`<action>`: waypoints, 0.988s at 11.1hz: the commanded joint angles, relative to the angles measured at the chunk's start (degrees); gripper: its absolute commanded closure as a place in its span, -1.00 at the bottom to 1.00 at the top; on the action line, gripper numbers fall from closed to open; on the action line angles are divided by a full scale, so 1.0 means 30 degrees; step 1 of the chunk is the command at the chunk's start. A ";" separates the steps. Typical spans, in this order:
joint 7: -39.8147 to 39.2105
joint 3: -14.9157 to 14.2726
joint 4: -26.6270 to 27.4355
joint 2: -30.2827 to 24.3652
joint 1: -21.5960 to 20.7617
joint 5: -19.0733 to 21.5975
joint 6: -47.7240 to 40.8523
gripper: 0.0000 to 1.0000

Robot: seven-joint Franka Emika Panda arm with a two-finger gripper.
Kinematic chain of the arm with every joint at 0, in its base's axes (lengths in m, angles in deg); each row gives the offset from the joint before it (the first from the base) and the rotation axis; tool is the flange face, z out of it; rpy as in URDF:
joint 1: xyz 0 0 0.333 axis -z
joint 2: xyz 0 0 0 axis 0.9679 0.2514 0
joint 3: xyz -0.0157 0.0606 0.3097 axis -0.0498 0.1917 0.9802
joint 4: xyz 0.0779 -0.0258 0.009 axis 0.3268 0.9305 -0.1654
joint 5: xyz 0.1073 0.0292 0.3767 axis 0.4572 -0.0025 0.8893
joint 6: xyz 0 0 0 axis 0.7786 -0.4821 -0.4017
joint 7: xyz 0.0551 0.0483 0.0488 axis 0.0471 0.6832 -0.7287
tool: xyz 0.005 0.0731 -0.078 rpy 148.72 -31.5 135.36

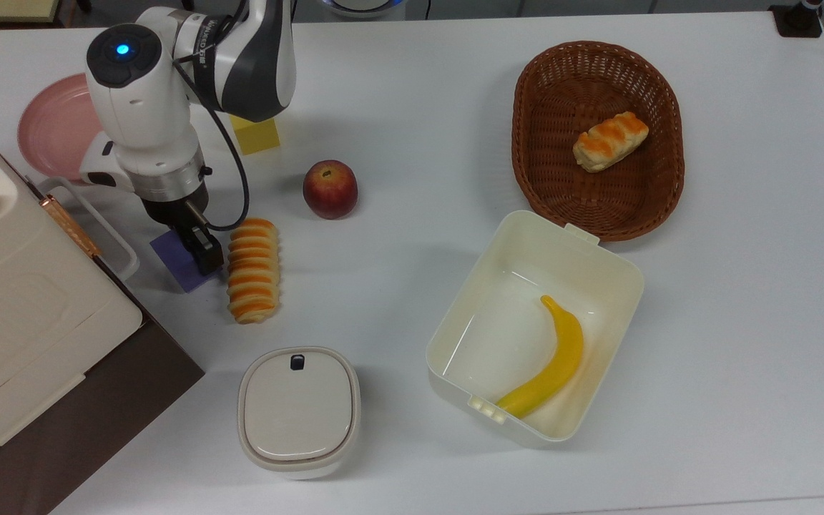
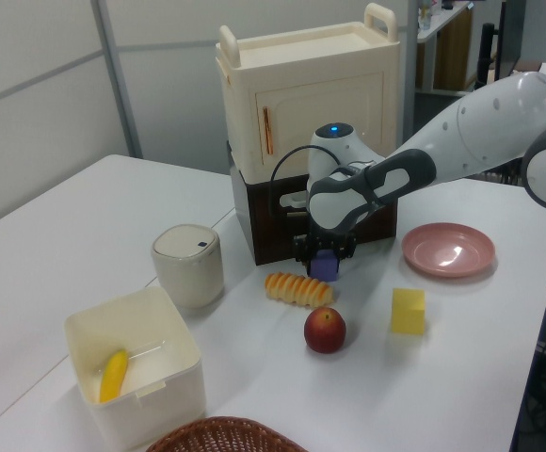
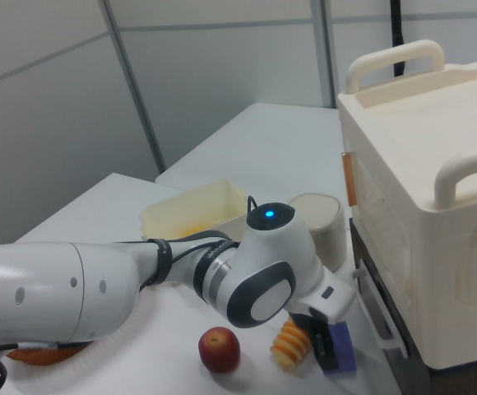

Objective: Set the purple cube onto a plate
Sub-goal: 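Lift the purple cube and carry it over the pink plate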

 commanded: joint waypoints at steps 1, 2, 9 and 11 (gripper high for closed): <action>-0.5182 -0.0096 0.1757 -0.2294 0.0340 -0.0124 -0.0517 0.08; -0.6881 -0.0096 0.2169 -0.2999 0.0661 -0.0124 -0.0663 0.08; -1.9038 -0.0096 0.6304 -0.6464 0.4580 -0.0095 -0.1541 0.06; -2.1650 -0.0125 0.6304 -0.6346 0.6222 -0.0095 -0.1544 0.01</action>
